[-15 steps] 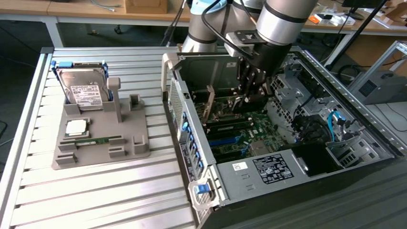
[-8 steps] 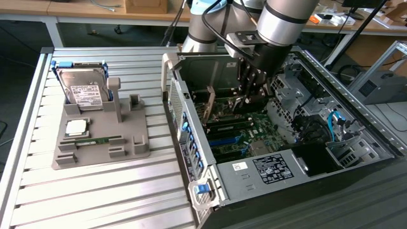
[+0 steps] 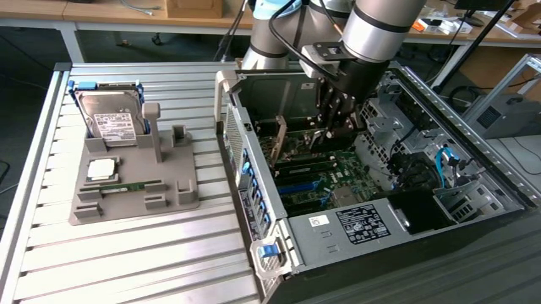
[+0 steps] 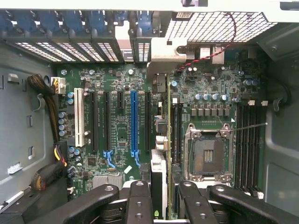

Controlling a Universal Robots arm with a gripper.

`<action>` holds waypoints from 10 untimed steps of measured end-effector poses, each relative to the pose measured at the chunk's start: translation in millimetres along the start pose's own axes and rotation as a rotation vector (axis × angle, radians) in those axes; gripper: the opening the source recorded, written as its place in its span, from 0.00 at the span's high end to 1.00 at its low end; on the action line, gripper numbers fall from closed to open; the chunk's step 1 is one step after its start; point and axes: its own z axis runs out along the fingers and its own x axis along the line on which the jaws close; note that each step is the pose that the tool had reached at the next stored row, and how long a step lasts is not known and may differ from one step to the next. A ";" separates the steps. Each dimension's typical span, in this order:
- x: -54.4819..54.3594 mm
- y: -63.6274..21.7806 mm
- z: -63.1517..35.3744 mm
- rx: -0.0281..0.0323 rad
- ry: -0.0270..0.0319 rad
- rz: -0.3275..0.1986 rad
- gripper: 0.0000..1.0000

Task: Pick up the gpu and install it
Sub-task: 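Insert the gpu into the slot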

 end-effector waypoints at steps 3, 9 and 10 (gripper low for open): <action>0.6 0.0 0.0 0.0000 0.0001 0.000 0.73; 1.6 0.0 0.2 0.0000 0.0000 0.000 0.73; 1.8 0.0 0.3 0.0000 0.0000 0.000 0.73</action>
